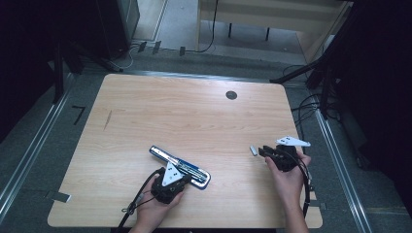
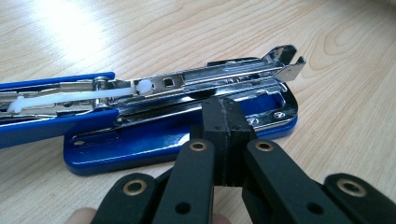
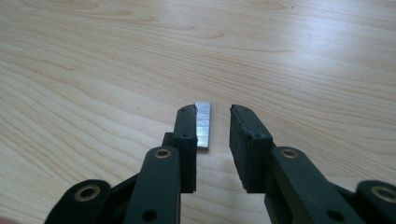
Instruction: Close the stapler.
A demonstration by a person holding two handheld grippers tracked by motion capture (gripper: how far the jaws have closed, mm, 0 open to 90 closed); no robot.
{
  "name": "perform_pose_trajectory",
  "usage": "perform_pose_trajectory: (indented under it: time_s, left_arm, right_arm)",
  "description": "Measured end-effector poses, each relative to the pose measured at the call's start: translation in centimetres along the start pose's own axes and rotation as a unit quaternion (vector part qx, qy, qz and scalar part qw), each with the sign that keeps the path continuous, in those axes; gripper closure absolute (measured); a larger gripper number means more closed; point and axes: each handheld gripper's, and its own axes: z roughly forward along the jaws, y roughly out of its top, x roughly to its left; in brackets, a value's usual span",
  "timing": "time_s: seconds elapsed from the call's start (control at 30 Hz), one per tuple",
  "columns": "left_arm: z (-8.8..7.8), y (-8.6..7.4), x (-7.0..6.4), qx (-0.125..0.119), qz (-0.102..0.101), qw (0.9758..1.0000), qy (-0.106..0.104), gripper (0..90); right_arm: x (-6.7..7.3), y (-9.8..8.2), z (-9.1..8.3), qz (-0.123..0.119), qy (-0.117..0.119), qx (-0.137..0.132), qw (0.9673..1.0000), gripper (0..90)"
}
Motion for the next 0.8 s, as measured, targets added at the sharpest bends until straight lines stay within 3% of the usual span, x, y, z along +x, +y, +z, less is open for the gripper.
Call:
perform_pose_trajectory:
  time_s: [0.27,0.43,0.53,0.8]
  left_arm:
    - [0.0,0.0,0.0,0.000,0.001,1.0000,0.001,90.0]
    - [0.0,0.0,0.0,0.000,0.001,1.0000,0.000,90.0]
    - [0.0,0.0,0.0,-0.001,0.001,1.0000,0.000,90.0]
    - [0.0,0.0,0.0,0.000,0.001,1.0000,0.000,90.0]
  right_arm:
    - [-0.1,-0.2,0.2,0.005,-0.015,0.002,0.9999,67.1]
    - [-0.1,-0.3,0.4,0.005,-0.018,0.001,0.9998,70.3]
    - [-0.2,-0.3,0.6,0.010,-0.002,0.001,0.9999,72.2]
    - [0.8,-0.4,1.6,-0.001,0.006,0.016,0.9998,72.8]
